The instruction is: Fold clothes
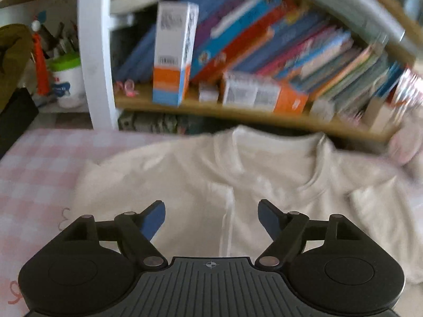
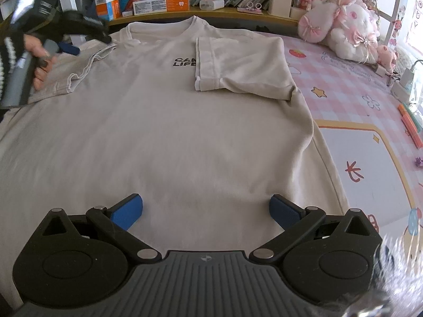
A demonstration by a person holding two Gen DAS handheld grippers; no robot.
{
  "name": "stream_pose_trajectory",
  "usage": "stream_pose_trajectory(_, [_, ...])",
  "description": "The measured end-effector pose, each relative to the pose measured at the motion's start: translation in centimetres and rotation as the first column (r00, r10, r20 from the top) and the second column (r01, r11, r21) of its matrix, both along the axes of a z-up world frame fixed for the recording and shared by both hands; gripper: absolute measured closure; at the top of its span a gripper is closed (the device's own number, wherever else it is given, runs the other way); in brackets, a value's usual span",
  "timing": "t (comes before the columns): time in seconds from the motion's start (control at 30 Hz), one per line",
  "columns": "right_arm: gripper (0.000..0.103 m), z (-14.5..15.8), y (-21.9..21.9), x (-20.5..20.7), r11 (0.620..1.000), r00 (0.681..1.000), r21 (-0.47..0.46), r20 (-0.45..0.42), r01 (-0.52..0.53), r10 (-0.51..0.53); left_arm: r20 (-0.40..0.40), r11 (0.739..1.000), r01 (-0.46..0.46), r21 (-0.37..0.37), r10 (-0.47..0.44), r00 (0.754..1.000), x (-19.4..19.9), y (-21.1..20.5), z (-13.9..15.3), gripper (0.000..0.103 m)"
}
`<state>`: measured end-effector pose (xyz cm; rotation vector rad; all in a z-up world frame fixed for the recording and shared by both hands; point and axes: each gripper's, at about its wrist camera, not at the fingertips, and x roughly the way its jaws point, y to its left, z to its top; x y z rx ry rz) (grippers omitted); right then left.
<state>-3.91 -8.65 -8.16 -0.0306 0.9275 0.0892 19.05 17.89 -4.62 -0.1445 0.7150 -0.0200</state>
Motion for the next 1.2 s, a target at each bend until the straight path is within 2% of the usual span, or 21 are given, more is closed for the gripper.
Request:
stream_pose_trajectory(0.2, [0.000,-0.1,0.1,0.2,1.000,1.000,0.000,-0.001,0.019,-0.019,0.062,0.999,0.012,-0.053,-0.009,0.998,-3.9,1.5,1.5,0.024])
stream_pose_trajectory(0.5, [0.000,-0.1,0.3,0.6,0.998,0.998,-0.003,-0.009,0.058,-0.058,-0.075,0.995,0.095,-0.044,-0.098,0.992,-5.0,1.7,-1.6,0.023])
stream_pose_trajectory(0.57, [0.000,-0.1,0.4,0.6,0.998,0.998,-0.004,-0.010,0.067,-0.067,-0.068,0.996,0.074,-0.058,-0.077,0.995,-5.1,2.8,-1.0,0.023])
stream_pose_trajectory(0.7, [0.000,-0.2,0.4,0.6,0.997,0.997,-0.005,-0.002,0.078,-0.078,0.007,0.984,-0.032,-0.173,0.034,0.999,-5.5,7.8,1.1,0.023])
stream_pose_trajectory(0.8, [0.000,-0.3,0.4,0.5,0.996,0.996,-0.005,0.004,0.087,-0.087,-0.029,0.966,-0.154,-0.207,0.152,0.988,-4.3,12.3,1.7,0.029])
stream_pose_trajectory(0.87, [0.000,-0.3,0.5,0.6,0.995,0.995,-0.006,0.006,0.098,-0.098,-0.055,0.953,-0.205,-0.222,0.198,0.979,-3.1,14.5,1.5,0.046])
stream_pose_trajectory(0.93, [0.000,-0.3,0.7,0.6,0.994,0.994,-0.007,0.005,0.110,-0.110,-0.076,0.943,-0.239,-0.232,0.227,0.971,-1.8,16.2,1.0,0.055])
stream_pose_trajectory(1.13, [0.000,-0.2,1.2,0.9,0.990,0.990,-0.009,-0.005,0.143,-0.143,-0.114,0.942,-0.215,-0.257,0.192,0.975,1.2,16.8,0.1,0.056])
stream_pose_trajectory(1.2, [0.000,-0.2,1.3,0.9,0.988,0.988,-0.010,-0.010,0.154,-0.154,-0.123,0.941,-0.218,-0.258,0.192,0.974,1.7,16.9,-0.1,0.059])
